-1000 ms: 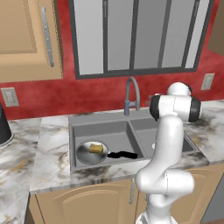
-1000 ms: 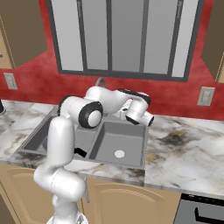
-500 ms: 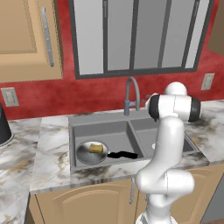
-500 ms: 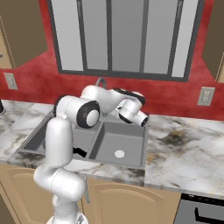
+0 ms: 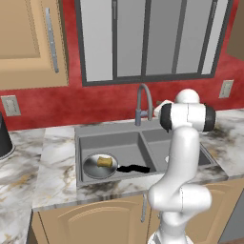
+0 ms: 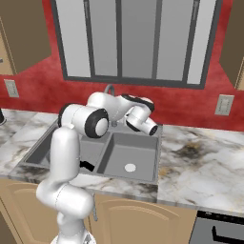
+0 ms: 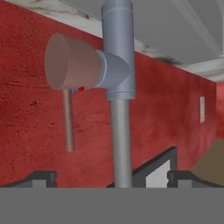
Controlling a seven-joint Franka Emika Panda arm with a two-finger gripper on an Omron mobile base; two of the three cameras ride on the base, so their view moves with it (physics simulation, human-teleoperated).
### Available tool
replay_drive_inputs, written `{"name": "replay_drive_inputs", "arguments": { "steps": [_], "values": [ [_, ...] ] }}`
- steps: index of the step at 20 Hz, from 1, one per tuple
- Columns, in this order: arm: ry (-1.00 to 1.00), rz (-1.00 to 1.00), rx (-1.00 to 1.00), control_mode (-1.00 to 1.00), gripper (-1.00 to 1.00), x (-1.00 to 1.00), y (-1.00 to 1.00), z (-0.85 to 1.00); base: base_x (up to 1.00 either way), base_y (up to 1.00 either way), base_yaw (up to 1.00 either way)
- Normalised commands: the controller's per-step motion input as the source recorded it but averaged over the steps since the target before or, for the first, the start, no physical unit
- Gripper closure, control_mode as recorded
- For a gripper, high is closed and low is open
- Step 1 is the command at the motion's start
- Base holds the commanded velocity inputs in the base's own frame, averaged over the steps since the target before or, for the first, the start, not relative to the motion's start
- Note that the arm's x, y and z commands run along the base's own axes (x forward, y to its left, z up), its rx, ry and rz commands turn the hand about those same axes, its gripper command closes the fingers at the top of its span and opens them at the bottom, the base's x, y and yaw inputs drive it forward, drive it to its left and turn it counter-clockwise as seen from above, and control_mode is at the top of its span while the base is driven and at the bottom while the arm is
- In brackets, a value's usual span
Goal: Pick the pan and sponge and place them into the sink. Then turn on the water.
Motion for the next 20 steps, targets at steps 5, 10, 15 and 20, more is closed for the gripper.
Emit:
{"name": "replay_drive_inputs", "arguments": {
  "steps": [5,10,15,20],
  "values": [
    [0.0,0.0,0.0,-1.0,-1.0,0.34,0.0,-0.14,0.0,0.0,0.0],
    [0.0,0.0,0.0,-1.0,-1.0,0.46,0.0,-0.21,0.0,0.0,0.0],
    [0.0,0.0,0.0,-1.0,-1.0,0.44,-0.01,-0.19,0.0,0.0,0.0],
    [0.0,0.0,0.0,-1.0,-1.0,0.32,-0.17,-0.22,0.0,0.0,0.0]
  ]
}}
